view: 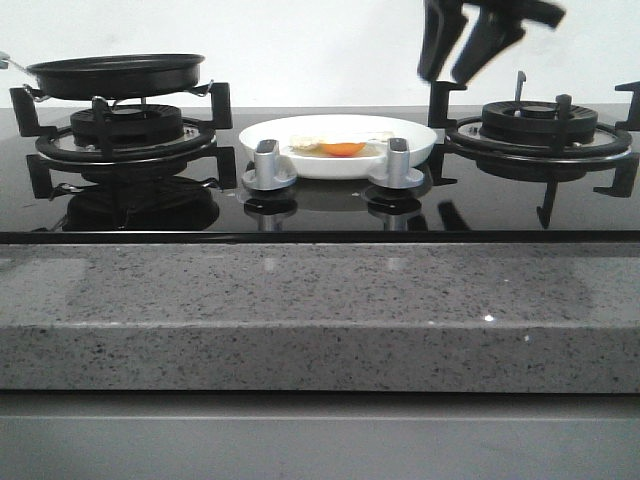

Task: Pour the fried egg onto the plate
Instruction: 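Open the right gripper and raise it away from the plate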

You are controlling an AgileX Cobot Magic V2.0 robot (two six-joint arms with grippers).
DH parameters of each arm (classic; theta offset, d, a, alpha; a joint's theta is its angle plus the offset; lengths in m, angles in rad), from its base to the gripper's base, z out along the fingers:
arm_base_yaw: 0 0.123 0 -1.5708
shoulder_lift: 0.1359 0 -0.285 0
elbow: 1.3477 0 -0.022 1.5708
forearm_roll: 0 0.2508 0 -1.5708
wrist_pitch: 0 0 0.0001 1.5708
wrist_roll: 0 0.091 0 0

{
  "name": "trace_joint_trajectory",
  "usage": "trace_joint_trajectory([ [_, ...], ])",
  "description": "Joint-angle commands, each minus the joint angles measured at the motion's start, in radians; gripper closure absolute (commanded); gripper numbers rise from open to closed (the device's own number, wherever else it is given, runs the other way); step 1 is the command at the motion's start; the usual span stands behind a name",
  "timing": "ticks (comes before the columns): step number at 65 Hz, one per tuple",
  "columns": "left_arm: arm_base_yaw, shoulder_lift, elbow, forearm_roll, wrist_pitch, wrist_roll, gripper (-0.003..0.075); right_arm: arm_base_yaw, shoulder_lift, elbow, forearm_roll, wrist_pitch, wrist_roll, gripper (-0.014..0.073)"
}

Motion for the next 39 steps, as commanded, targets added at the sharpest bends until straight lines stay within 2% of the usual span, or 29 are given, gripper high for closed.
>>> trace_joint_trajectory([
  [1,-0.008,0.012,-0.023,-0.005,-0.086,-0.01,0.0739,-0.006,-0.09,-0.052,0.007,0.093,-0.008,0.0303],
  [14,-0.008,0.012,-0.023,-0.005,-0.086,-0.01,0.0739,-0.006,-0.128,-0.052,0.007,0.094,-0.008,0.0564],
  [20,-0.008,0.012,-0.023,-0.005,-0.086,-0.01,0.0739,-0.006,-0.157,-0.052,0.007,0.094,-0.008,0.0652],
  [31,-0.008,0.012,-0.023,-0.005,-0.086,-0.01,0.0739,-0.006,-0.238,-0.034,-0.019,0.095,-0.008,0.065],
  [39,-0.008,0.012,-0.023,-0.005,-0.086,-0.01,0.0739,-0.006,-0.336,0.057,-0.093,0.095,0.008,0.065],
])
